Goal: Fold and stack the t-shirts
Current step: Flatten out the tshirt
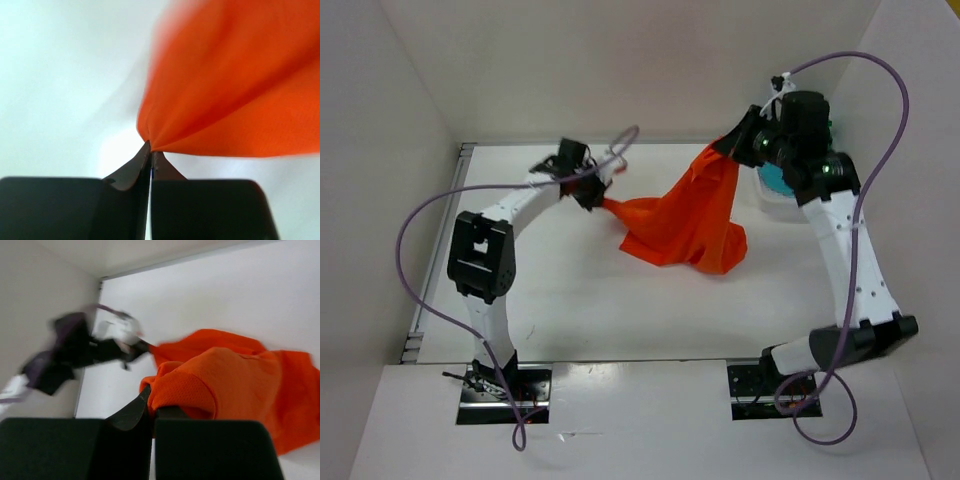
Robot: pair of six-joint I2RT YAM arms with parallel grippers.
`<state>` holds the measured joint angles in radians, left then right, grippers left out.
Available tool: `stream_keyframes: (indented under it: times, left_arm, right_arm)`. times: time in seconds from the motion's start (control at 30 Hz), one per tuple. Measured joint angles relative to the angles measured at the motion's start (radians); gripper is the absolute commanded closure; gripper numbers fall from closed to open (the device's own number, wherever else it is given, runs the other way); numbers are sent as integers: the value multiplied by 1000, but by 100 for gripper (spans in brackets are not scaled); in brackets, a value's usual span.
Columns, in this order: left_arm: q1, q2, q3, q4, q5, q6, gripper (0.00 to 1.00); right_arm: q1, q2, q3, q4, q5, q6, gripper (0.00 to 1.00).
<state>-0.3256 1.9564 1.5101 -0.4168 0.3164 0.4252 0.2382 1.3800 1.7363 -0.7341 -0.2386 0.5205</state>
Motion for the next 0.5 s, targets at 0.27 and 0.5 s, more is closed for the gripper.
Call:
stream_keyframes:
  times: [0.27, 0.5]
  left_arm:
    - [293, -47, 719, -78, 27, -92, 100]
    - [279, -381, 360, -94, 21, -5, 100]
  right_arm:
    - [-138, 513, 718, 0, -28, -78, 100]
    - [-136, 264, 240, 55, -48, -101, 100]
